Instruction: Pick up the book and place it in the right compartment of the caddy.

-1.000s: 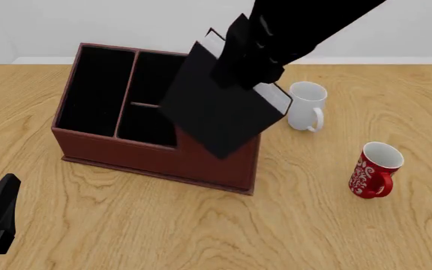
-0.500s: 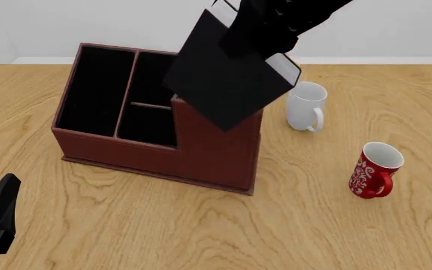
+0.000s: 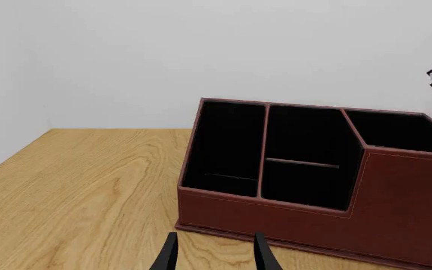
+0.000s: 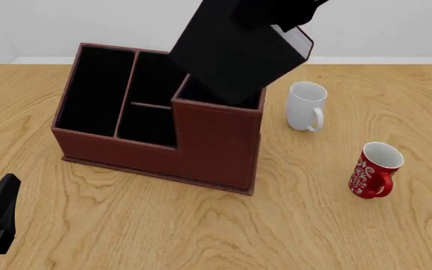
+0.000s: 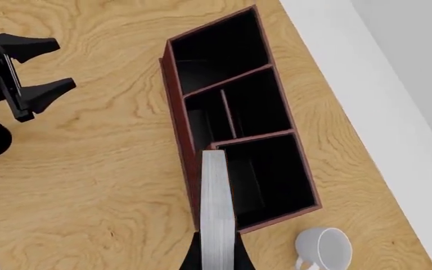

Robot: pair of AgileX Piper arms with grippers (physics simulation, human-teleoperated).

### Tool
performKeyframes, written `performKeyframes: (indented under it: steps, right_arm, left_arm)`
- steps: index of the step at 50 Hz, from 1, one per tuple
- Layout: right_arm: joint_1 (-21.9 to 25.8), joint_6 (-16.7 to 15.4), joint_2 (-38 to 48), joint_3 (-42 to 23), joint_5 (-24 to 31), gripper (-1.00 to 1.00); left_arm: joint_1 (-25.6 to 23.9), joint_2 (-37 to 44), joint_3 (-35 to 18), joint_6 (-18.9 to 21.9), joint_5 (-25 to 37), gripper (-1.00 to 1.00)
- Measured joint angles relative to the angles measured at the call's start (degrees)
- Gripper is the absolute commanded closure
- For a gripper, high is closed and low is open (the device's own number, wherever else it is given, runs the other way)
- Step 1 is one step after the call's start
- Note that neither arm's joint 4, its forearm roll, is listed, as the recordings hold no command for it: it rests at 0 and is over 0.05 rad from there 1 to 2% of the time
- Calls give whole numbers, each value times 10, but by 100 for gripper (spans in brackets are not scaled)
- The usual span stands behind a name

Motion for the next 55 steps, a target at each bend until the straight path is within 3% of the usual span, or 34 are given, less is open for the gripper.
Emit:
performKeyframes:
  steps: [20, 55]
  right_arm:
    - [-35, -39, 6, -30, 0, 100]
    - [-55, -37, 58, -73, 0, 100]
  left_arm:
    - [0, 0, 0, 0, 0, -100]
    - [0, 0, 0, 0, 0, -100]
